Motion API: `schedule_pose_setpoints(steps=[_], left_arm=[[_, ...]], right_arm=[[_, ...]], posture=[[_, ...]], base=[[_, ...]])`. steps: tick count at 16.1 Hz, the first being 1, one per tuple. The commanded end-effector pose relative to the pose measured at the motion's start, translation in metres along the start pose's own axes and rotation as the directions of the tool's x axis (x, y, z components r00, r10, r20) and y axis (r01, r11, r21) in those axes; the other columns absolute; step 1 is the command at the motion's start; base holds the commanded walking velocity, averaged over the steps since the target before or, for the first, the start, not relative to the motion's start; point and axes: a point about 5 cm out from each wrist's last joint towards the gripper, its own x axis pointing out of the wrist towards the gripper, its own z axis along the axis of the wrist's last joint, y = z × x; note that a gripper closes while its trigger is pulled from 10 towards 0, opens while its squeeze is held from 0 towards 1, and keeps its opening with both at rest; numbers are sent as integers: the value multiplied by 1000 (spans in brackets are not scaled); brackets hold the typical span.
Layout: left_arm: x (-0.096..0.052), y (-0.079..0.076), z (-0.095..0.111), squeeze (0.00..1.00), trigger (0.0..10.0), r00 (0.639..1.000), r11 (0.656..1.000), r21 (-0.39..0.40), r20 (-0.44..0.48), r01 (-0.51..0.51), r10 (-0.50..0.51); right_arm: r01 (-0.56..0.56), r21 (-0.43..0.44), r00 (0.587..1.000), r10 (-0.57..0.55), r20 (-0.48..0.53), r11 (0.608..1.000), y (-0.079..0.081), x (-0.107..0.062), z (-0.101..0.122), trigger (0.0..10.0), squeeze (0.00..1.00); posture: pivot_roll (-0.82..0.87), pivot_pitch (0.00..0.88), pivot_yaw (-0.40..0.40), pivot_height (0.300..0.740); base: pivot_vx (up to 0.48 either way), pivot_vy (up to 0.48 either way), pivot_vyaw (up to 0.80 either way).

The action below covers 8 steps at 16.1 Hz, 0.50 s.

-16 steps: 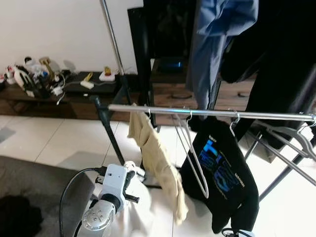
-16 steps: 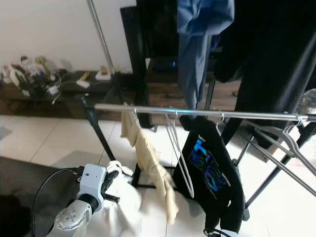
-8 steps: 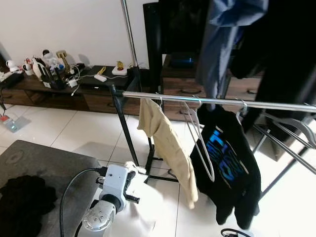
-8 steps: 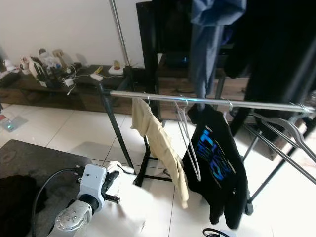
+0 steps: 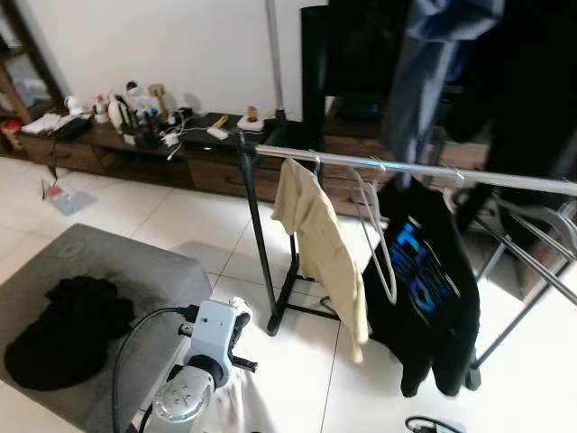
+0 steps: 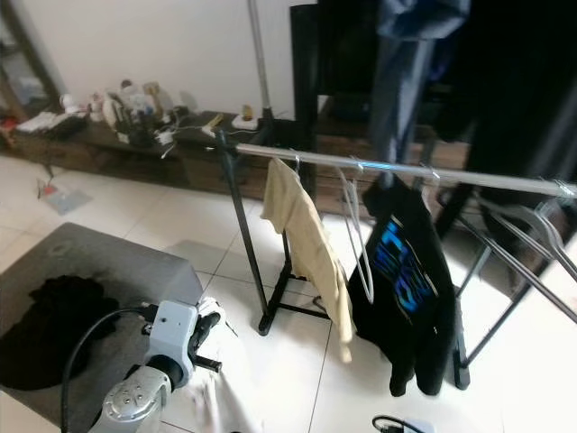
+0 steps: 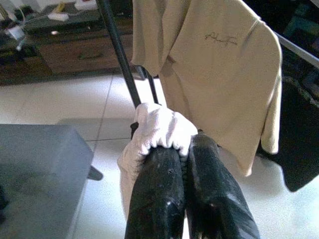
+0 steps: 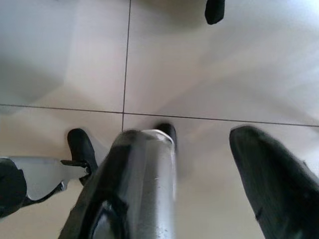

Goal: Hang hanger

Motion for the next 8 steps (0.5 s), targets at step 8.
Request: schedule_pose_setpoints(steps=[8], left_arm=[[2,-5,-1,0,10000,998,998,32,-41,51,-50]], right_arm=[[-18,12,999,18,44,1000,2,1,10,10000,0]], posture=[[-79,91,40,740]], base=[[-33,0,-367]])
